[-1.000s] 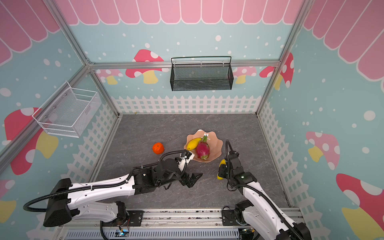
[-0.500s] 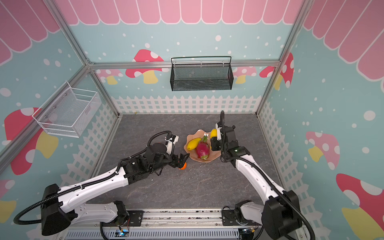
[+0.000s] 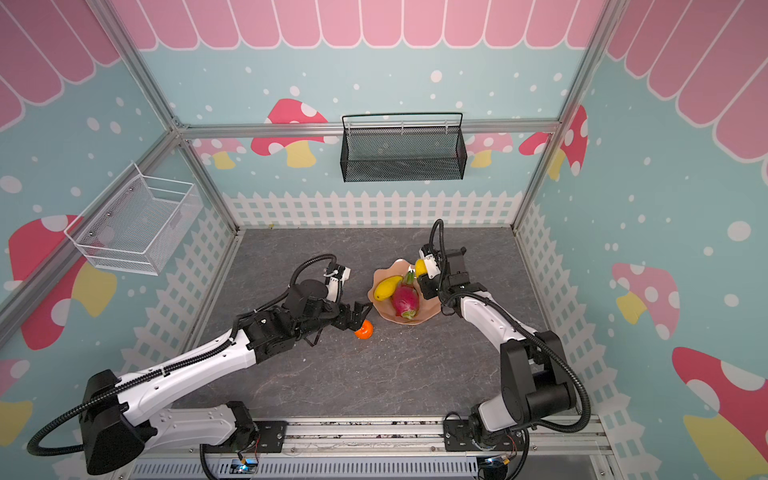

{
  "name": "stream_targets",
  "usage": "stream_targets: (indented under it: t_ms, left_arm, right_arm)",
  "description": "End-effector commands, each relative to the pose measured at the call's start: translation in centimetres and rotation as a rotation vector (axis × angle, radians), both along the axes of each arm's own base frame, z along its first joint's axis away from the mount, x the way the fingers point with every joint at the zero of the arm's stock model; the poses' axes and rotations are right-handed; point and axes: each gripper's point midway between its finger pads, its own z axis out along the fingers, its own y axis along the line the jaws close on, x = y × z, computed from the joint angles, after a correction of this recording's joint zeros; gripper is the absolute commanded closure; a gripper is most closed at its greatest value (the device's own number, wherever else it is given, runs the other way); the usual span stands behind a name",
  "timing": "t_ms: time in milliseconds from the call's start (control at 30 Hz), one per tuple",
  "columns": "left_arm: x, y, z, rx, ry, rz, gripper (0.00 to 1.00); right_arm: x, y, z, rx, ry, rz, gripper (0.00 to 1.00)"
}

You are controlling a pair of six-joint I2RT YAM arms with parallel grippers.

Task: Place and organize the fake fruits in the fruit bowl
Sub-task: 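Drop the yellow fruit into the bowl with the right gripper while the left reaches out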

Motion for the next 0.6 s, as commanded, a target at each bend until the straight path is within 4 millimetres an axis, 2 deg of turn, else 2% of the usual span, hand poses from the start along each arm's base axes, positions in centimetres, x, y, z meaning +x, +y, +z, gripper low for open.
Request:
stream_targets:
  t_ms: [0, 433, 567]
  left_arm:
    - [-0.4, 0.6, -0.6, -0.012, 0.034, -0.002, 0.0]
    - [-0.1, 0.7, -1.2, -0.016, 0.053, 0.0, 0.0]
    - [0.1, 0.7, -1.2, -0.016, 0.054, 0.005, 0.0]
  right_arm:
    - [1.3, 0.4, 0.3, -0.031, -0.053, 0.04, 0.59]
    - [3.0, 0.5, -3.6, -0.072, -0.005, 0.04, 0.55]
    - [3.3, 0.4, -4.0, -0.069, 0.003, 0.029, 0.55]
